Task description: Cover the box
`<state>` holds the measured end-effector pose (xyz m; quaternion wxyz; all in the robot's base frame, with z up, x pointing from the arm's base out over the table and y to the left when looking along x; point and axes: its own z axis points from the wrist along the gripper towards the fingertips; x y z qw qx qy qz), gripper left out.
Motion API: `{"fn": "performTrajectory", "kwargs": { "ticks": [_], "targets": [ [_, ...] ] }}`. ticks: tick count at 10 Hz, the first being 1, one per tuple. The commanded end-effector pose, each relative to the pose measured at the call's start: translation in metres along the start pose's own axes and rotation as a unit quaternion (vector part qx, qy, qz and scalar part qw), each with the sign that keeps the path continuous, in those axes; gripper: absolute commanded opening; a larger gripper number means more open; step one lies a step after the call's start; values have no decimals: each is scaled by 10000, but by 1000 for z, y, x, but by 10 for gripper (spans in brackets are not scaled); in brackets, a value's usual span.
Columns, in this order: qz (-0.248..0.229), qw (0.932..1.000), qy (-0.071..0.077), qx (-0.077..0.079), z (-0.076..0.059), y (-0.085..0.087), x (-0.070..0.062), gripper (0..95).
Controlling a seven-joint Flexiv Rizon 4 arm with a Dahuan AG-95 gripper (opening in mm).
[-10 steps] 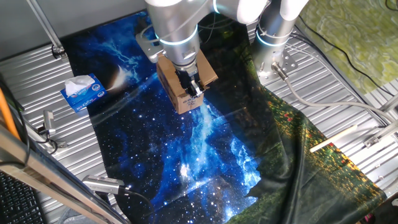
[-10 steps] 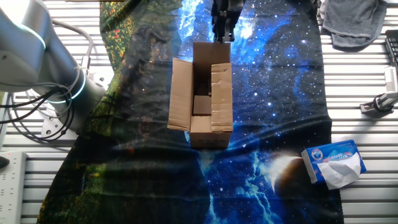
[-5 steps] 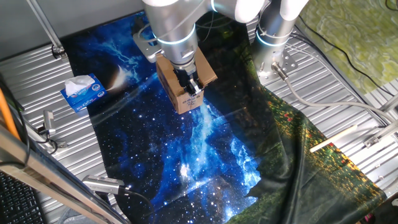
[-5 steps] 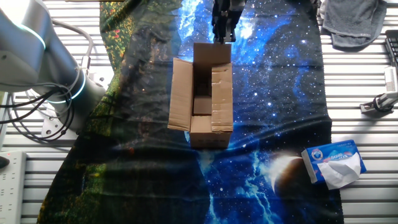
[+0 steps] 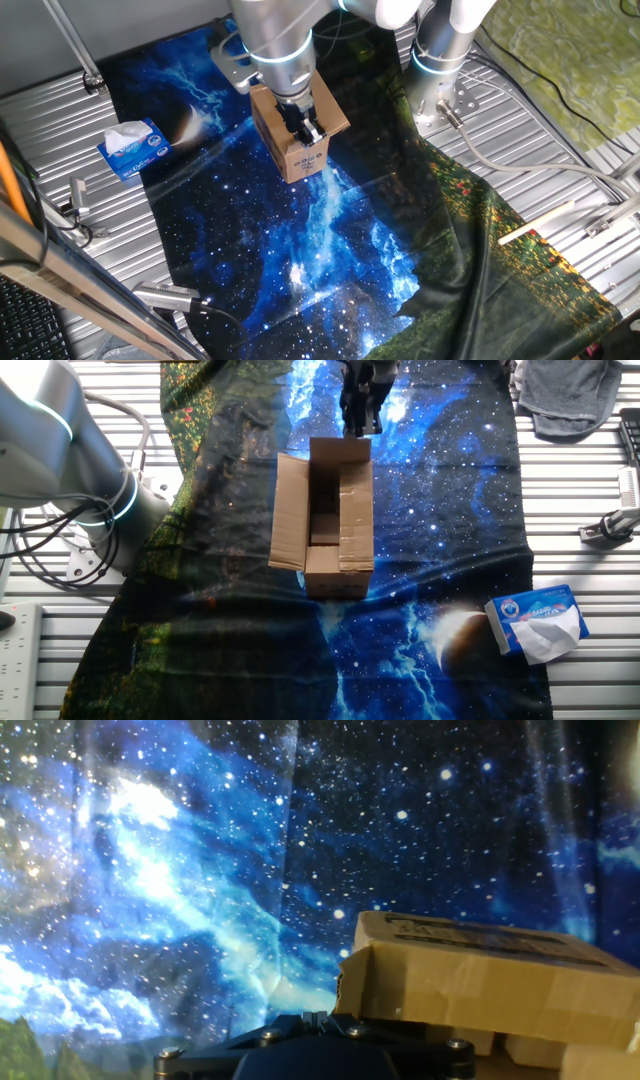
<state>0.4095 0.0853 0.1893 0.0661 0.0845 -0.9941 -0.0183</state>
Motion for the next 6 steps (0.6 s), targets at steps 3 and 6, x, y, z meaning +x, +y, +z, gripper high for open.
{"fn": "performTrajectory", "kwargs": {
  "ticks": [3,6],
  "targets": [
    [-96,9999,-30,-4,0,-12,3,0],
    [-142,9999,-42,-6,4,-20,2,0]
  ]
}}
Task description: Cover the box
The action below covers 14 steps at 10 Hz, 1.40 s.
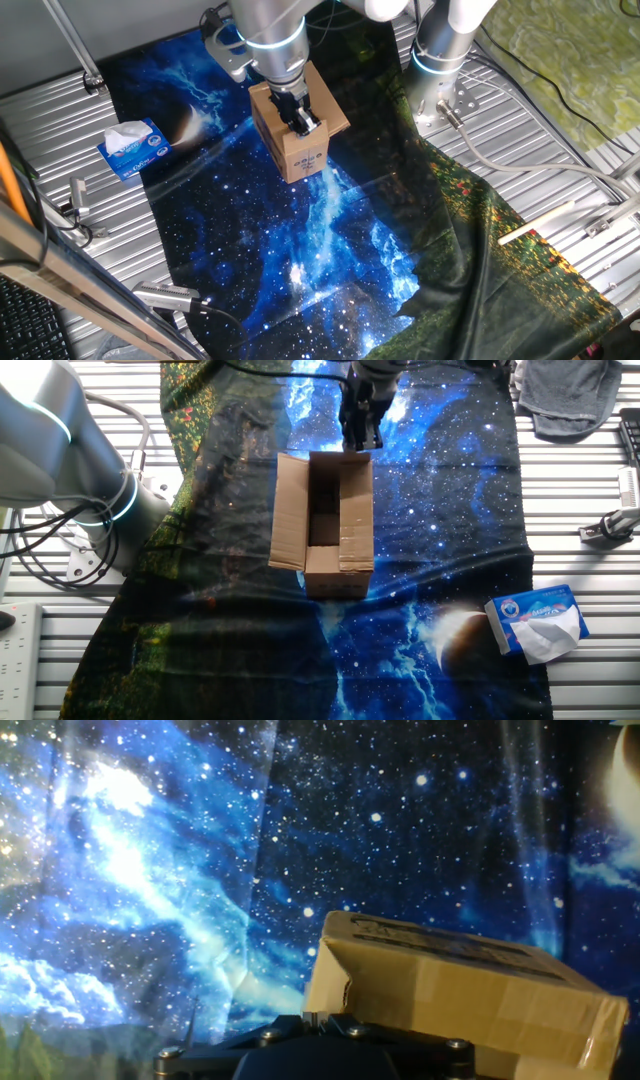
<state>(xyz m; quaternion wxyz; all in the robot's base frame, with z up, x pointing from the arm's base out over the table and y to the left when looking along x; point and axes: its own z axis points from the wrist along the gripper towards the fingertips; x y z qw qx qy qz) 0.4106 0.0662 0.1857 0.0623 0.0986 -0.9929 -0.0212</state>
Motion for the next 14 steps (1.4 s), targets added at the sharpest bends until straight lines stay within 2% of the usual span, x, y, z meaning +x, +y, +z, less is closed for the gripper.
{"fn": "performTrajectory", "kwargs": {
  "ticks": [1,7,14],
  "targets": [
    [-28,10000,-32,12,4,-4,0,0],
    [-16,10000,-77,-20,13,-11,-5,0],
    [38,9999,-82,-72,30,-20,-9,0]
  ]
}}
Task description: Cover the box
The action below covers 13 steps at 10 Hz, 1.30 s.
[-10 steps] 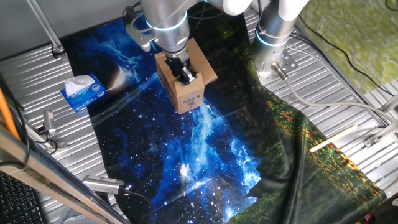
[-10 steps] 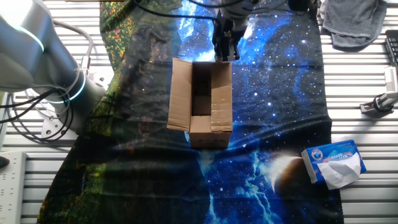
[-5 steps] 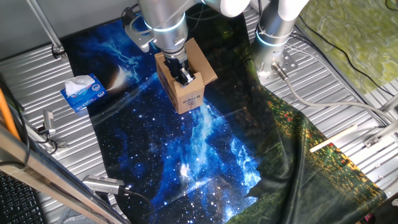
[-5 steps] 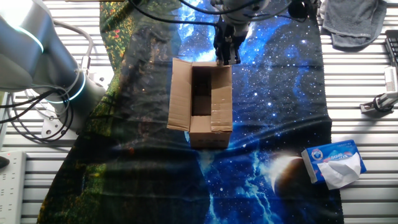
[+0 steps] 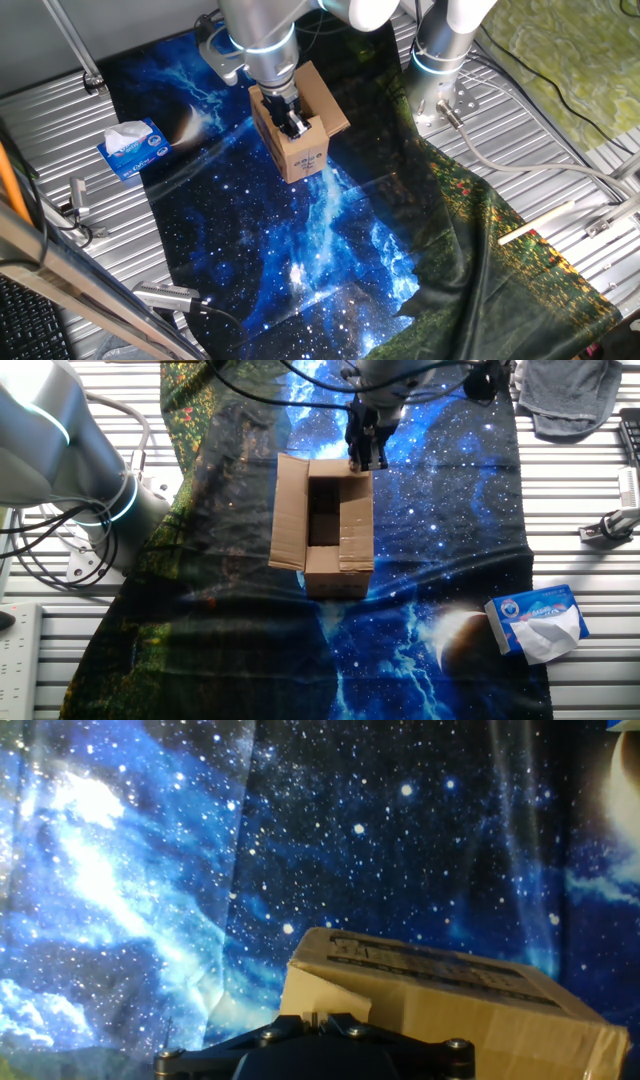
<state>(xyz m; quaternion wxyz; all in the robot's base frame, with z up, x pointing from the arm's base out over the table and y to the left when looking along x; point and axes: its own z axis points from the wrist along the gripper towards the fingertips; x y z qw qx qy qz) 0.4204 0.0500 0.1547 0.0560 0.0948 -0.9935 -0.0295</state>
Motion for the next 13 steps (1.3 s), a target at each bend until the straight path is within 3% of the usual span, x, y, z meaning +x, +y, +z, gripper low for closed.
{"fn": "performTrajectory", "kwargs": {
  "ticks": [1,13],
  "targets": [
    [7,10000,-11,9,3,-1,2,0],
    [43,10000,-45,-33,20,-6,9,0]
  ]
}}
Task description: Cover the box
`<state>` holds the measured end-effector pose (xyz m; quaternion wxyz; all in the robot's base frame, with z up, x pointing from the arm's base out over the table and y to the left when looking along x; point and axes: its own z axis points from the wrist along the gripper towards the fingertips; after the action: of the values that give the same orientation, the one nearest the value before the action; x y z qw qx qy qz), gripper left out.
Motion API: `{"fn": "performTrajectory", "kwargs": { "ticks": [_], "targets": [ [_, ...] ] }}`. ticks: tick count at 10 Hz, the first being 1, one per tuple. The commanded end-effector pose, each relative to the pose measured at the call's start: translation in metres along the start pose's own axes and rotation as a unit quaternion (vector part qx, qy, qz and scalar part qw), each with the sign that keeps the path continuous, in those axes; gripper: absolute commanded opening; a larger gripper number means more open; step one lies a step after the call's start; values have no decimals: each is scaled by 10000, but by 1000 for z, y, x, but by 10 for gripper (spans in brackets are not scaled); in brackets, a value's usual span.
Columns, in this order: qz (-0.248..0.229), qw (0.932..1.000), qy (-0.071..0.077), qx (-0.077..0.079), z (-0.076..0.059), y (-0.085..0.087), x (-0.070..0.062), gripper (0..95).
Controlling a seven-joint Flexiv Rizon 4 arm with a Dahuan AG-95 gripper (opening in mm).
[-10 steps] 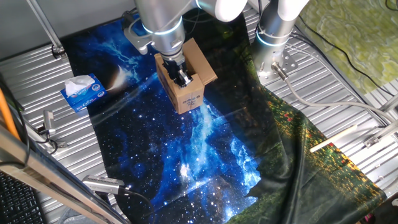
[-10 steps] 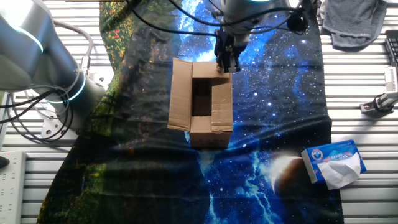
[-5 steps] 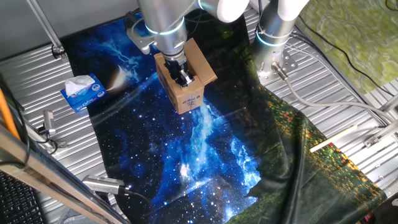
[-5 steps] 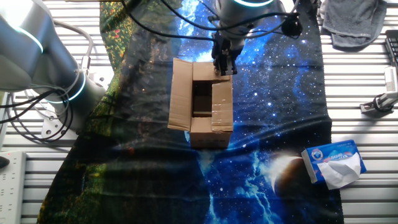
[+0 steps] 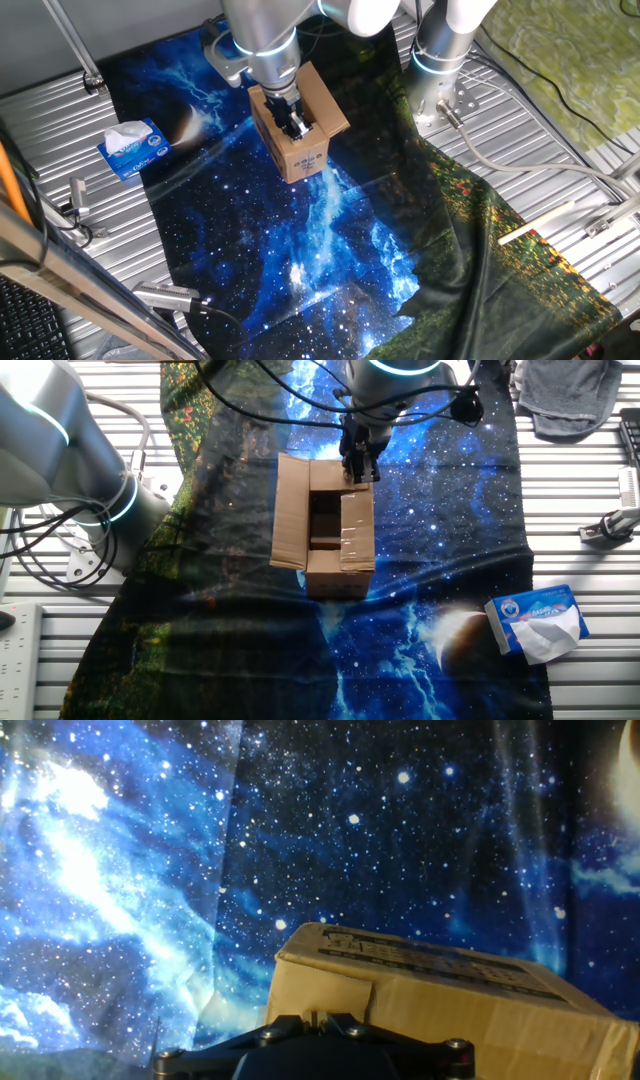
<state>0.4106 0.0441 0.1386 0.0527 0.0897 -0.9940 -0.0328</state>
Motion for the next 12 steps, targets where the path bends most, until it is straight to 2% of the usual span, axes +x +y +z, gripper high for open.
{"fn": "performTrajectory", "kwargs": {
  "ticks": [1,5,12],
  "targets": [
    [-4,10000,-15,-10,4,-1,1,0],
    [-7,10000,-19,-12,2,0,2,0],
    [1,10000,-25,-44,9,-2,1,0]
  ]
}}
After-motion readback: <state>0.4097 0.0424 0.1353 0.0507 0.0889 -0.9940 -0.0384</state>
